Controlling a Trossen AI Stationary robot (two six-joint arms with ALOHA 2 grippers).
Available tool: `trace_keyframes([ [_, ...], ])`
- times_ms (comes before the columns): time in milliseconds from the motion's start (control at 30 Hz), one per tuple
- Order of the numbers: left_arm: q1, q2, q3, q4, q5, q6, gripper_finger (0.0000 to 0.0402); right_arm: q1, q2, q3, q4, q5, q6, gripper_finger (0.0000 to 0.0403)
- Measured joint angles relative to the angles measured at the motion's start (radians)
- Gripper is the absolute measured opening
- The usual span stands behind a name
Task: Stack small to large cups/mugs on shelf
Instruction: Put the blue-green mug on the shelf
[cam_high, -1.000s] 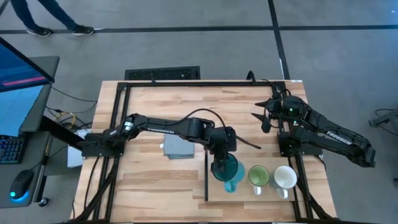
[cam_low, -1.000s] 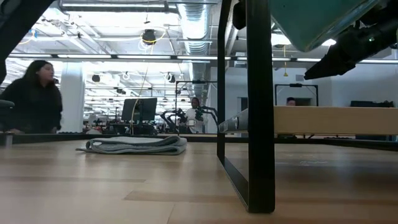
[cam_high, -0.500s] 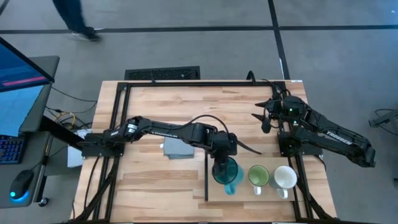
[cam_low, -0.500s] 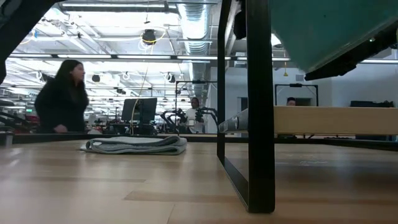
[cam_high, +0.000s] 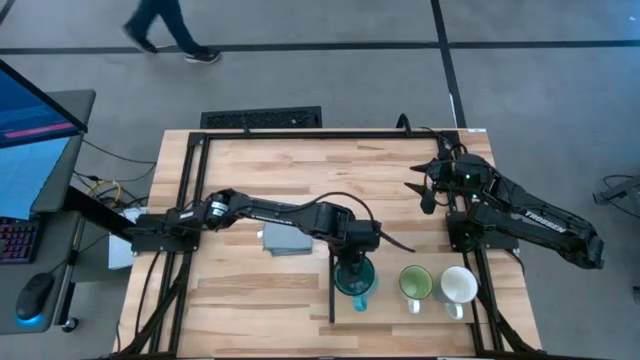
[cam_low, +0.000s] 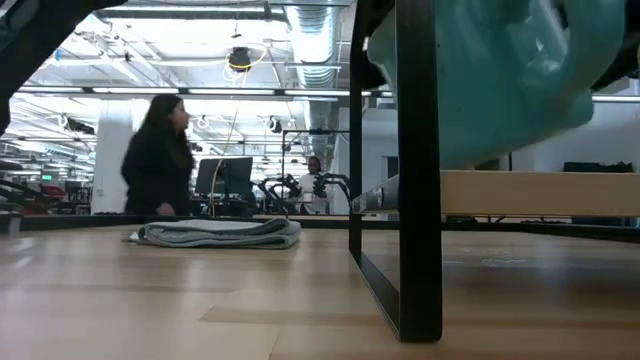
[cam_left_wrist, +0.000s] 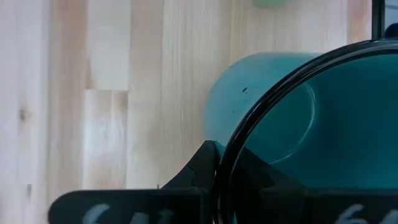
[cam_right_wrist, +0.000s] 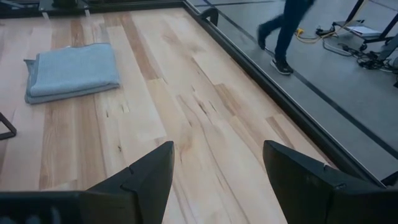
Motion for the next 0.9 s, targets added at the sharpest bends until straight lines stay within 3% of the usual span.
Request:
trace_keyframes([
  [567,0.002,0.014,0.0,-0.011,0.03,-0.001,0.0009,0.0,0.0,0.0,0.001,0.0,-0.001,0.027],
  [900,0.001,0.029,0.0,0.001,0.098,-0.006,0.0009,0.0,0.0,0.0,0.0,0.0,-0.002,0.027],
])
